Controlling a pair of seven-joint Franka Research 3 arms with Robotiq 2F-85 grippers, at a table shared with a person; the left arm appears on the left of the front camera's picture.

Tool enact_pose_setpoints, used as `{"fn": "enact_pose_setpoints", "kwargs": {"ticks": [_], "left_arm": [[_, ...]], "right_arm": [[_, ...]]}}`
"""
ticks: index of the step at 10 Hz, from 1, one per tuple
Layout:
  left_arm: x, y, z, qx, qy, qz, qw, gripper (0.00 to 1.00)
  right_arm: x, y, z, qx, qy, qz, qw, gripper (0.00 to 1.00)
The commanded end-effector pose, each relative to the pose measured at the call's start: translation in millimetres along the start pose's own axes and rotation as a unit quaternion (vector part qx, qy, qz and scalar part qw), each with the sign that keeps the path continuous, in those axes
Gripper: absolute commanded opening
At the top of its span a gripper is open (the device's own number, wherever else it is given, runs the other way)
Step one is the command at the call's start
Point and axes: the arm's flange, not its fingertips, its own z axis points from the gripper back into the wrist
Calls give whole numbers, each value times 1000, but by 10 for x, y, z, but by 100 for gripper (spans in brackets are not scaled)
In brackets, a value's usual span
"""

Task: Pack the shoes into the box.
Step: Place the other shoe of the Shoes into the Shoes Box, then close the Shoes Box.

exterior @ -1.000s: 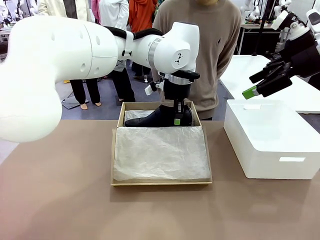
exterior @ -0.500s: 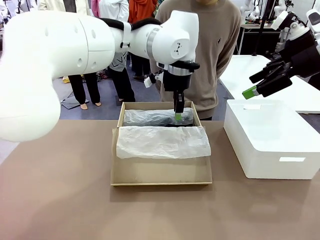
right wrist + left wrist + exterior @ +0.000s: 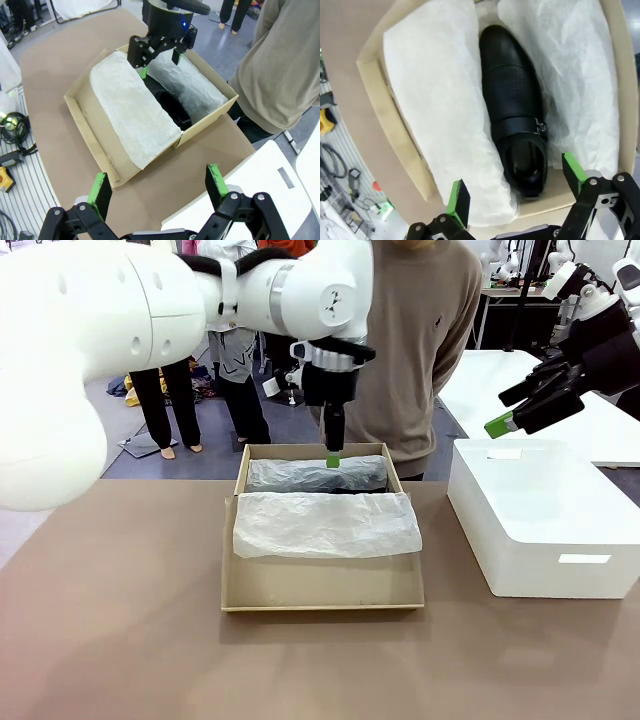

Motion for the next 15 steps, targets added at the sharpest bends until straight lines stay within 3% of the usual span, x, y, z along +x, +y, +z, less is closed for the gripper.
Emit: {"fn": "enact_pose_setpoints", "kwargs": {"ticks": [1, 8, 9, 11, 13, 14, 15], "left_arm": [[-199, 136, 212, -42, 2, 13, 999, 100], [-228, 127, 189, -39, 12, -3, 999, 100], [-107, 284, 403, -44, 23, -80, 996, 100], [310, 434, 678, -69, -11, -189, 979, 100], [712, 528, 800, -45, -13, -277, 960, 100], [927, 566, 848, -39, -17, -337, 941, 100], [1164, 594, 892, -33, -24, -421, 906, 100]], "right_arm": [[8, -6, -1, 5, -8, 0, 1000, 100], [8, -6, -1, 5, -8, 0, 1000, 100], [8, -6, -1, 5, -8, 0, 1000, 100], [8, -6, -1, 5, -8, 0, 1000, 100], [8, -6, -1, 5, -8, 0, 1000, 100], [8, -6, -1, 5, -8, 0, 1000, 100], [8, -6, -1, 5, -8, 0, 1000, 100]]}}
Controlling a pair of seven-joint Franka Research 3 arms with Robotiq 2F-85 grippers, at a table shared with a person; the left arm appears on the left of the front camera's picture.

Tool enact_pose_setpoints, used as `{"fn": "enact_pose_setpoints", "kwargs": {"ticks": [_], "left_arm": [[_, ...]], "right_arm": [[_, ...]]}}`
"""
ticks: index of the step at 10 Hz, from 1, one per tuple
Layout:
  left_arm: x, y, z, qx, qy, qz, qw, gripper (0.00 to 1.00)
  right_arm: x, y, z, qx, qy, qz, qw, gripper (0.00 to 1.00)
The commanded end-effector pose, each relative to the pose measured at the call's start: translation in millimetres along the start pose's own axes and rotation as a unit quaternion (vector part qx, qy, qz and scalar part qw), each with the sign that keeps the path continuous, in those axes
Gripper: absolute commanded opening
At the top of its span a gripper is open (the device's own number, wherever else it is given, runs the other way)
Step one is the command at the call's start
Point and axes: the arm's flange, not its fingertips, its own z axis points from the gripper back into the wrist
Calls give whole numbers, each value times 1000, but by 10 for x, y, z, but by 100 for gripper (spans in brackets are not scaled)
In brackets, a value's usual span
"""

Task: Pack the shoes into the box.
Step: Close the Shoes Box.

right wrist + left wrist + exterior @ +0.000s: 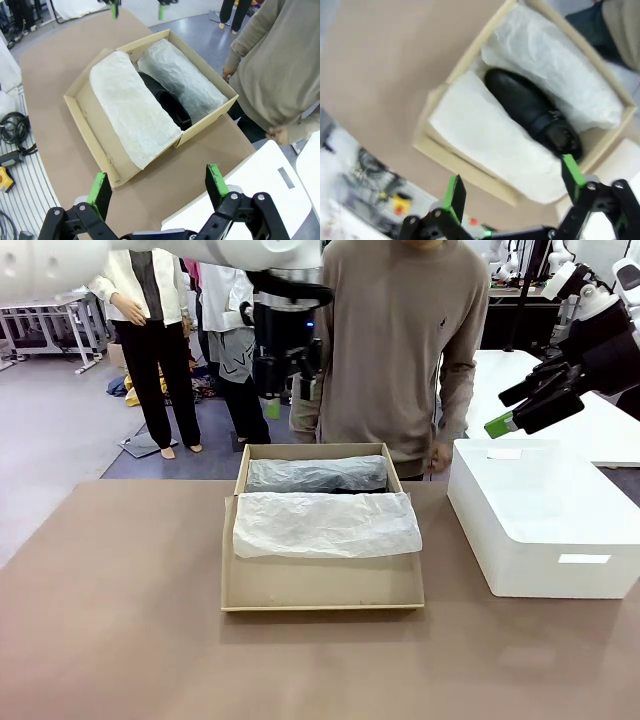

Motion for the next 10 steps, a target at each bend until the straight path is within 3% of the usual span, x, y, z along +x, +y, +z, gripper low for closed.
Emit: {"fn": "enact_pose_setpoints", "kwargs": {"ticks": [1, 3, 5, 6, 7, 10], "left_arm": [[231, 425, -85, 0, 18, -145, 989, 100], [433, 574, -107, -19, 45, -268, 962, 100], [556, 647, -147, -31, 50, -378, 924, 100], [565, 596, -136, -55, 61, -368, 926, 100], [519, 492, -66, -23, 37, -328, 944, 100], [519, 492, -66, -23, 37, -328, 944, 100]], "right_arm": [[6, -8, -2, 5, -8, -1, 1000, 100], [6, -8, -2, 5, -8, -1, 1000, 100], [6, -8, -2, 5, -8, -1, 1000, 100], [6, -8, -2, 5, -8, -1, 1000, 100], [6, -8, -2, 5, -8, -1, 1000, 100], [6, -8, -2, 5, -8, -1, 1000, 100]]}}
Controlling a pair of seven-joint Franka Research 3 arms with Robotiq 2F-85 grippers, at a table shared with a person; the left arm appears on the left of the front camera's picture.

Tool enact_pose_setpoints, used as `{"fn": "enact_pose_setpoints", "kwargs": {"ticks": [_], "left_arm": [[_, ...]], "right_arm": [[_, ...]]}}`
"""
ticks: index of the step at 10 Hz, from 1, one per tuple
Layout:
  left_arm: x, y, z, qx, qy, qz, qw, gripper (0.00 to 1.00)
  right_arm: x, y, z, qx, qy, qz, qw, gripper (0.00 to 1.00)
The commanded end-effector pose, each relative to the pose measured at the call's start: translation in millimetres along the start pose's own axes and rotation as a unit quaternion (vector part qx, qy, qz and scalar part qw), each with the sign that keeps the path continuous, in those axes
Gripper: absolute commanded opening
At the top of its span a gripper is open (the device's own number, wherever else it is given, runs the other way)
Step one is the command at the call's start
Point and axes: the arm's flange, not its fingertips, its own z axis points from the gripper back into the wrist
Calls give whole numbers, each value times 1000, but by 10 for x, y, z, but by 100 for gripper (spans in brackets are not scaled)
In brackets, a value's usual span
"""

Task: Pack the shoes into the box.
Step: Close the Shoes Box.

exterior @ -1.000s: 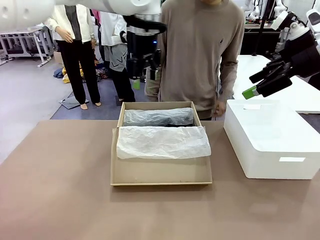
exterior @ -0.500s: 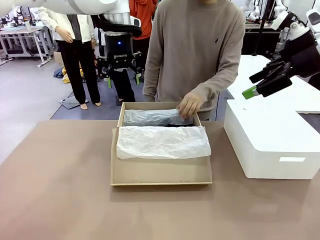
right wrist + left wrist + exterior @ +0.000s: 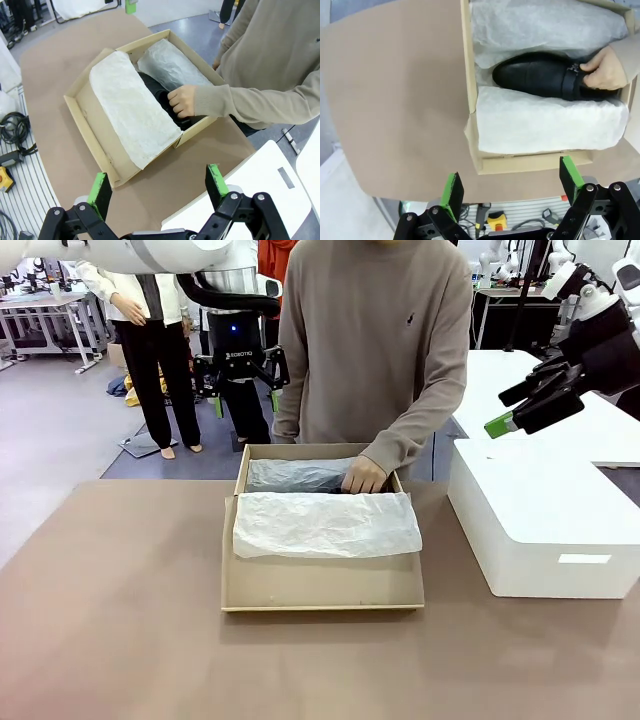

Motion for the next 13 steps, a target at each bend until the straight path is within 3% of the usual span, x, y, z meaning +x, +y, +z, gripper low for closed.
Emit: {"fn": "enact_pose_setpoints", "kwargs": {"ticks": [1, 3, 5, 6, 8, 10, 12, 13], "left_arm": [[-10, 2, 15, 9, -3, 9, 1000, 100], [-3, -2, 1, 0, 0, 4, 1000, 100], [41, 348, 187, -38, -20, -171, 984, 100], [59, 561, 248, -37, -20, -229, 973, 100], [91, 974, 305, -58, -6, -366, 929, 100], [205, 1262, 243, -41, 5, -489, 871, 100], [302, 1447, 158, -69, 27, -582, 810, 100], [353, 1478, 136, -81, 23, -576, 813, 100]], "right_arm": [[6, -8, -2, 5, -8, 0, 1000, 100], [6, -8, -2, 5, -8, 0, 1000, 100], [6, -8, -2, 5, -8, 0, 1000, 100], [6, -8, -2, 5, -8, 0, 1000, 100], [6, -8, -2, 5, -8, 0, 1000, 100], [6, -8, -2, 5, -8, 0, 1000, 100], [6, -8, -2, 5, -8, 0, 1000, 100], [6, -8, -2, 5, -8, 0, 1000, 100]]}}
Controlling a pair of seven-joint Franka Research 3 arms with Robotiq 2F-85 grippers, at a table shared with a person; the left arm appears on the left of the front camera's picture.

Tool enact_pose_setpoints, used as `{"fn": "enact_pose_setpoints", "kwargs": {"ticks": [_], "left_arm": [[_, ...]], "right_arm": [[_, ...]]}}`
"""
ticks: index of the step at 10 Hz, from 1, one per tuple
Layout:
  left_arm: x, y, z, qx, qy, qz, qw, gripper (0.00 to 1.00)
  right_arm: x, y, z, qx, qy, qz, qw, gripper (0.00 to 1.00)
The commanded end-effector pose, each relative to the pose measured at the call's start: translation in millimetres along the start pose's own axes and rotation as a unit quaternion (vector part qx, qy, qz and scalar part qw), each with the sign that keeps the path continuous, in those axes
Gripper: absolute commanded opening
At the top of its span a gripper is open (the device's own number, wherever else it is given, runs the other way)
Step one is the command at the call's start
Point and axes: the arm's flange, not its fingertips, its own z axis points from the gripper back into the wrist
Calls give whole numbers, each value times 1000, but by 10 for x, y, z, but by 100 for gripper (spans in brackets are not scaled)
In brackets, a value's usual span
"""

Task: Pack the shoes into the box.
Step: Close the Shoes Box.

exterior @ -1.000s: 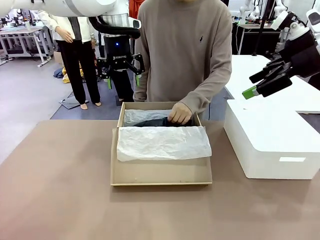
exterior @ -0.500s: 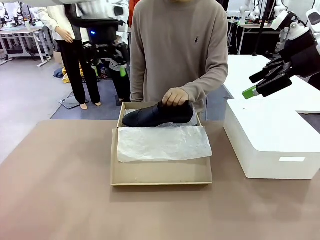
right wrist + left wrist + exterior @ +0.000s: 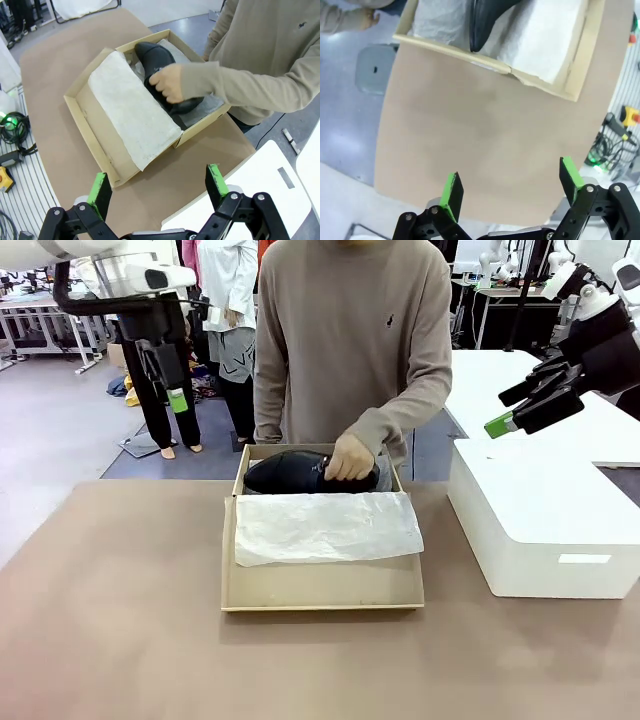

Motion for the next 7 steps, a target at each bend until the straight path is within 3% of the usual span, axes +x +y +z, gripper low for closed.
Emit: {"fn": "enact_pose_setpoints", "kwargs": {"ticks": [1, 7], "left_arm": [[57, -73, 47, 10, -1, 38, 999, 100], [74, -59, 38, 5, -2, 33, 999, 100]], "right_arm": [[5, -9, -2, 5, -8, -1, 1000, 100], [5, -9, -2, 5, -8, -1, 1000, 100]]}}
